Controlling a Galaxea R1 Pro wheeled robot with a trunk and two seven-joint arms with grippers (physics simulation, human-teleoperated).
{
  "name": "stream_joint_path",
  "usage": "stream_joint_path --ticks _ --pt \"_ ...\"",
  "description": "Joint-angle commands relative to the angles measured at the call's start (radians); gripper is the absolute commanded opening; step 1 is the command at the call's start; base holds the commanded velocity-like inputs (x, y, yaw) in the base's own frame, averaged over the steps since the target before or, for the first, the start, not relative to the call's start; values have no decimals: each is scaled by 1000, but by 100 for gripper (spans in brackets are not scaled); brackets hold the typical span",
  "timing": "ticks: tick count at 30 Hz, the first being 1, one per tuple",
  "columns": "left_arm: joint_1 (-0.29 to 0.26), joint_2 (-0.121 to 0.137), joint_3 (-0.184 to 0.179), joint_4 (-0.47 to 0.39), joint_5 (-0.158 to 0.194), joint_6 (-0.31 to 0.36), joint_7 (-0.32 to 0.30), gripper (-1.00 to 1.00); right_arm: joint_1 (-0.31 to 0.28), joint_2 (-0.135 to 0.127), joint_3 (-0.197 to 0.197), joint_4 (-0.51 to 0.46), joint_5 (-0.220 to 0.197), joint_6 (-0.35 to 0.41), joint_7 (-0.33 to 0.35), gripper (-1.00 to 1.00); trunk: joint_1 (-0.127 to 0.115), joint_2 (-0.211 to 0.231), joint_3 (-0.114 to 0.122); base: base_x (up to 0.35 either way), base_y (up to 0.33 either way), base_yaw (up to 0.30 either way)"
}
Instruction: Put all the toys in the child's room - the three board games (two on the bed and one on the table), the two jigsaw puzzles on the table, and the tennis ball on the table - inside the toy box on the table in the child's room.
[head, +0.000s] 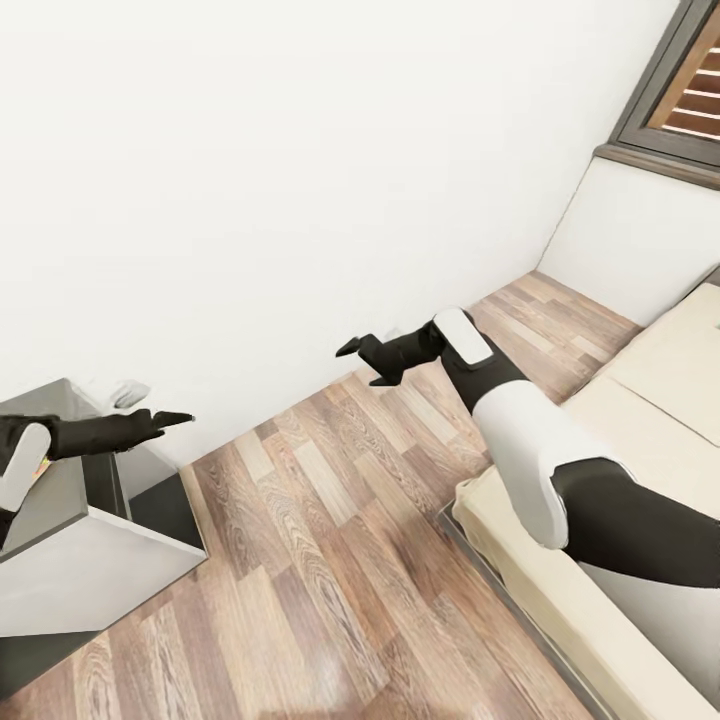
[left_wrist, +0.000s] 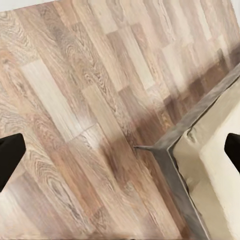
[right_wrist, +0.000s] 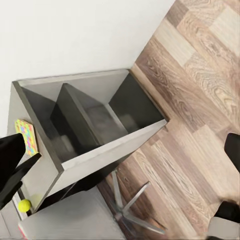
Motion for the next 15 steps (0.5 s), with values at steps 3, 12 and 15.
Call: stream_joint_path --ticks 3,12,15 --pt "-1 -26 -6 13 -4 3 81 100 21 0 3 -2 -10 5 -20 100 0 -1 -1 0 0 0" --pt "0 -86 -15 120 -8 -10 230 100 97 0 43 -3 -5 9 -62 100 0 -1 -1 0 0 0" --pt "2 -113 -37 141 -11 -32 252 100 116 0 91 -3 -1 7 -77 100 0 -1 -1 0 0 0"
